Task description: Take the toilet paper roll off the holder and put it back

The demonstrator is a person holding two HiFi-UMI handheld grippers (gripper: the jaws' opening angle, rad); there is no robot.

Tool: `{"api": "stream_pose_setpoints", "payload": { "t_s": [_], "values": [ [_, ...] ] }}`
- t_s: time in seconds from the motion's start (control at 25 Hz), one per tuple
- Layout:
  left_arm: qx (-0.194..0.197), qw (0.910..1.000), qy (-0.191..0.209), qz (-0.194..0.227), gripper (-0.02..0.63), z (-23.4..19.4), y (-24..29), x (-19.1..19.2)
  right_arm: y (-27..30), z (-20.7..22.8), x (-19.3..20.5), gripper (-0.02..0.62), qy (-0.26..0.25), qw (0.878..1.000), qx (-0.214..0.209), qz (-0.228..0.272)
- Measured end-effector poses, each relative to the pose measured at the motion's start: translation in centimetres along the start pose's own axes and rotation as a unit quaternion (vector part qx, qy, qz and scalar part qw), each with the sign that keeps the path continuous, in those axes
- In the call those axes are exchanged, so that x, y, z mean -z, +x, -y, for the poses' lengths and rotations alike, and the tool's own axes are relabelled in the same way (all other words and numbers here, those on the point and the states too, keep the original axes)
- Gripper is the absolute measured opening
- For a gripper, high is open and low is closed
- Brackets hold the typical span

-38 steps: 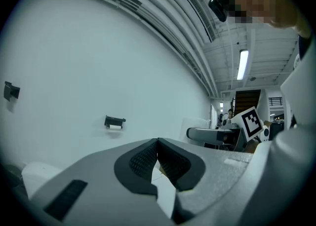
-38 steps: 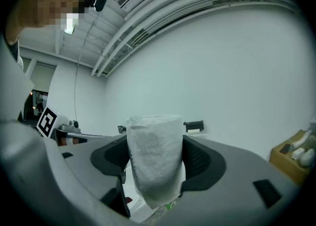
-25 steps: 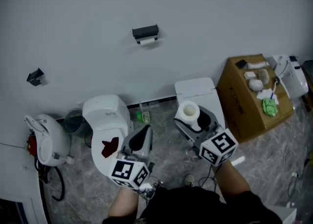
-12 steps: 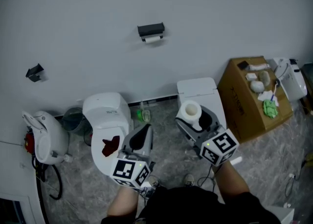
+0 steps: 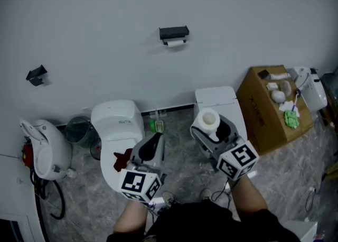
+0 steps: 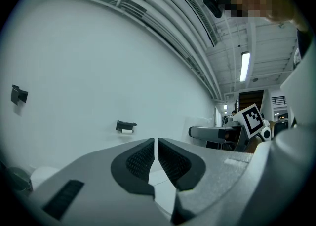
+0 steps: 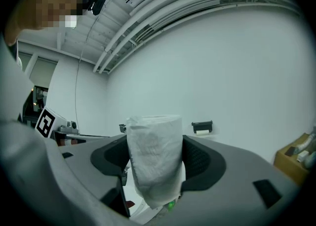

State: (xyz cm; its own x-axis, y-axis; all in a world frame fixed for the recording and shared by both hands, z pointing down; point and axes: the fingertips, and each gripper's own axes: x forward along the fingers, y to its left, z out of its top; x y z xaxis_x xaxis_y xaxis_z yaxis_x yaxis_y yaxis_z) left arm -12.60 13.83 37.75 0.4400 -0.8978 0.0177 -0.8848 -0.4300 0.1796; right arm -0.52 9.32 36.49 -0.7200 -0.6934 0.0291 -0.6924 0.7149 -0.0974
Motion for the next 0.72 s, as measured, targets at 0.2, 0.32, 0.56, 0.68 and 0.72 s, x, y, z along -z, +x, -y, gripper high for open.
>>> {"api": "stream_pose_setpoints", "payload": {
  "t_s": [0.2,0.32,0.56,0.68,0.72],
  "values": [
    [0.004,0.9999,0.008,-0.006,0.050,-3.2,-1.4,0.0,2.9,-2.6,0.6,0.310,0.002,1.000,0.003,-0.004],
    [0.005,0.9999,0.005,-0.011,0.072,-4.3,-1.5,0.3,3.9,-3.2,0.9,0.310,0.004,1.000,0.001,-0.008],
    [0.008,0.9997,0.009,-0.021,0.087,-5.5,0.4,0.8,6.0,-1.6,1.3,0.310,0.013,1.000,0.001,-0.011],
    [0.003,0.9995,0.011,-0.029,0.087,-6.0,2.2,1.1,7.1,0.0,1.8,0.308,0.019,1.000,-0.007,-0.015],
    [-0.002,0.9995,0.012,-0.029,0.088,-6.1,2.9,1.1,7.6,0.7,1.9,0.310,0.021,1.000,-0.011,-0.015]
  ]
}}
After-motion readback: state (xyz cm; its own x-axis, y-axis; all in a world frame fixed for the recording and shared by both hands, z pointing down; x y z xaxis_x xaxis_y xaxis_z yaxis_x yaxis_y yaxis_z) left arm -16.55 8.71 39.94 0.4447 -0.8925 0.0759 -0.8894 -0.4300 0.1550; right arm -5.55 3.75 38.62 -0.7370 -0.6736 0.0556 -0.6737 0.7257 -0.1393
